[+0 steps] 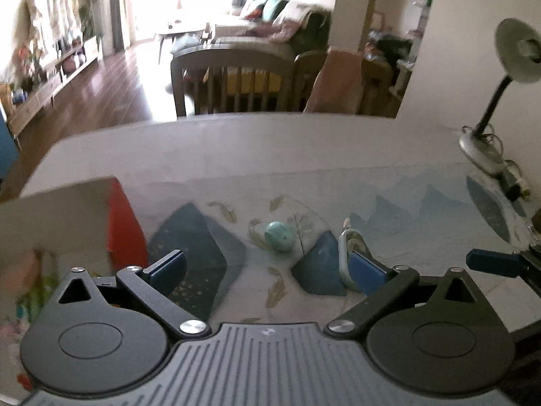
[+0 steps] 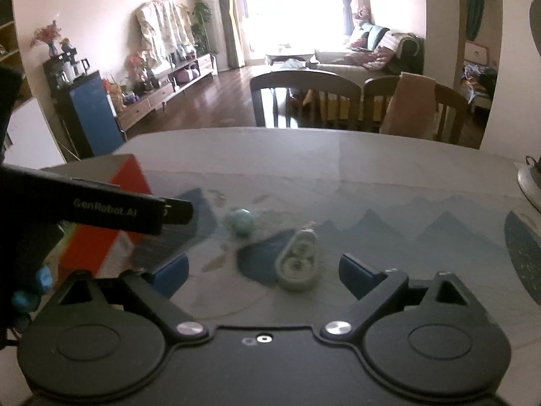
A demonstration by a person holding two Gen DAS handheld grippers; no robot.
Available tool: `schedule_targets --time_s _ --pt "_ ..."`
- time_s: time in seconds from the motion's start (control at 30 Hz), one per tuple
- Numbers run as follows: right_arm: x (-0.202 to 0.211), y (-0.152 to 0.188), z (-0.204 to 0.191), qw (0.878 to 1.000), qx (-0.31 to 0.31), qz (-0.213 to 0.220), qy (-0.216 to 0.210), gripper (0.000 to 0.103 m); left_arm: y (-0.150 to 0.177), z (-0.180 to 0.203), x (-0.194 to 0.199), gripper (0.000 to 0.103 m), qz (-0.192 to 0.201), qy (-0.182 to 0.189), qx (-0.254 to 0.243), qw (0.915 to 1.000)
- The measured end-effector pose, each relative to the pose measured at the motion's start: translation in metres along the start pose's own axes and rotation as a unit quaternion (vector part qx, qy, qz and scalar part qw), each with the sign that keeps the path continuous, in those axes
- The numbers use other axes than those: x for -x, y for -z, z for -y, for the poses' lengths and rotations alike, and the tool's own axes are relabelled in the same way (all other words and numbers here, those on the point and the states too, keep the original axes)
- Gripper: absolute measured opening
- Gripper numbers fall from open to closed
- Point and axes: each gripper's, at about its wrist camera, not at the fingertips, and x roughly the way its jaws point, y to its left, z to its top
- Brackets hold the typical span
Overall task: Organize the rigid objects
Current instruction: 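Withdraw both tools and reach the right tool to the white tape roll while the left approaches the teal egg, then close the right tool on the white tape roll while the left tool grasps the teal egg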
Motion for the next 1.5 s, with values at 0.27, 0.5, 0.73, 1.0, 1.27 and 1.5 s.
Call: schedule_targets --time_s 0.27,0.5,0.73,1.0,1.27,1.5 --pt "-0.038 0.006 0.014 0.999 0.023 -0.022 0.005 0.094 -0.004 0.006 -0.047 0.103 -0.020 -0.027 0.024 0.9991" --pt "-0.070 0.009 0.021 0.999 0.039 -0.035 0.005 0.088 -0.003 0.005 -0.086 0.103 -0.045 -0.045 0.038 0.9973" --pt "-0.094 0.009 0.021 0.998 0.044 -0.047 -0.006 0.081 -0.005 0.004 -0.110 0.103 -0.048 -0.050 0.035 0.9970" --pt "-0.112 0.010 0.023 0.998 0.041 -0.049 0.005 0.074 -0.006 0.007 -0.133 0.102 -0.052 -0.052 0.029 0.9968" --pt "-0.123 0.013 0.022 0.998 0.035 -0.058 0.009 0.062 -0.004 0.012 -0.144 0.079 -0.049 -0.055 0.017 0.9972" --pt "-0.127 0.015 0.016 0.997 0.041 -0.053 0.025 0.057 -0.005 0.024 -0.143 0.048 -0.038 -0.054 -0.019 0.9977"
